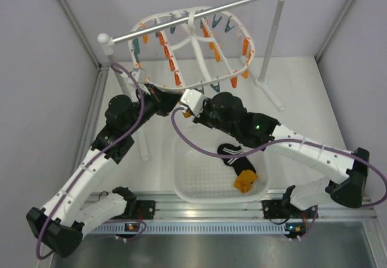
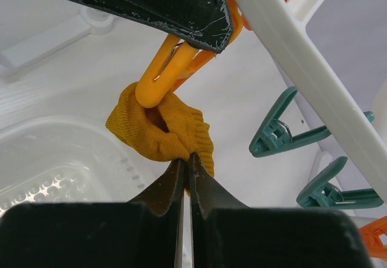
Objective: Clip the socks to the hanger
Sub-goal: Clamp the sock onto the hanger.
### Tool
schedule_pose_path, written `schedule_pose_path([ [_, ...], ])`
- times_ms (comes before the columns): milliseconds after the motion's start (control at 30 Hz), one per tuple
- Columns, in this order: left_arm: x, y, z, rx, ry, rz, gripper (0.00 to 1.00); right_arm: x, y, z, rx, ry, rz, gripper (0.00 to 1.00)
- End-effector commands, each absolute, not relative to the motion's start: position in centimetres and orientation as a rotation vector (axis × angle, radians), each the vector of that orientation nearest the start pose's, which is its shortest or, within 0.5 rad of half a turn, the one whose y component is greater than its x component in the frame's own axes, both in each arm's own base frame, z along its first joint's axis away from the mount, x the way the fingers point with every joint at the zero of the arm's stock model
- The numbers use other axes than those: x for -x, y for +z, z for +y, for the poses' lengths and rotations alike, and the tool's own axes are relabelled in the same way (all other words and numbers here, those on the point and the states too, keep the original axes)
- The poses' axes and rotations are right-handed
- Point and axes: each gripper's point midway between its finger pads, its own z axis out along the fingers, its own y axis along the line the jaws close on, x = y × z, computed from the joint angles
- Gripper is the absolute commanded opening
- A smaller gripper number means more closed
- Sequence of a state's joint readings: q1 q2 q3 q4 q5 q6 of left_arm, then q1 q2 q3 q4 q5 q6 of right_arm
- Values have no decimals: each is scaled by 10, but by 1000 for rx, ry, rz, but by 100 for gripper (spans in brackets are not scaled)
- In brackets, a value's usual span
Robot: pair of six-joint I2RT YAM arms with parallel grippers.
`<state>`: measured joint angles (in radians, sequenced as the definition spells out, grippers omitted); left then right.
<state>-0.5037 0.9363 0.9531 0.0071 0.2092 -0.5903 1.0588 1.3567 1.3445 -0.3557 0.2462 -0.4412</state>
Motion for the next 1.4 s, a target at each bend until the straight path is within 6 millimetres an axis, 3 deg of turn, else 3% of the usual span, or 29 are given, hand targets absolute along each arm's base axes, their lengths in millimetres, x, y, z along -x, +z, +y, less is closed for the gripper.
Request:
schedule_pose_path([
  [0, -263, 335, -235, -193, -1078, 1733, 0, -256, 338, 346, 1126, 217, 1472, 0],
  [567, -268, 332, -231, -156, -1046, 1760, 0, -258, 365, 344, 981, 253, 1487, 0],
  [667, -267, 333, -231, -144, -1056, 1762, 7, -255, 362, 347, 992, 268, 1490, 0],
  [867, -267, 338, -228, -120, -1055, 1760, 32, -255, 358, 345, 992, 257, 1501, 0],
  [1367, -251, 379, -211, -120, -1038, 1620, 66, -263, 345, 343, 985, 261, 1562, 0],
])
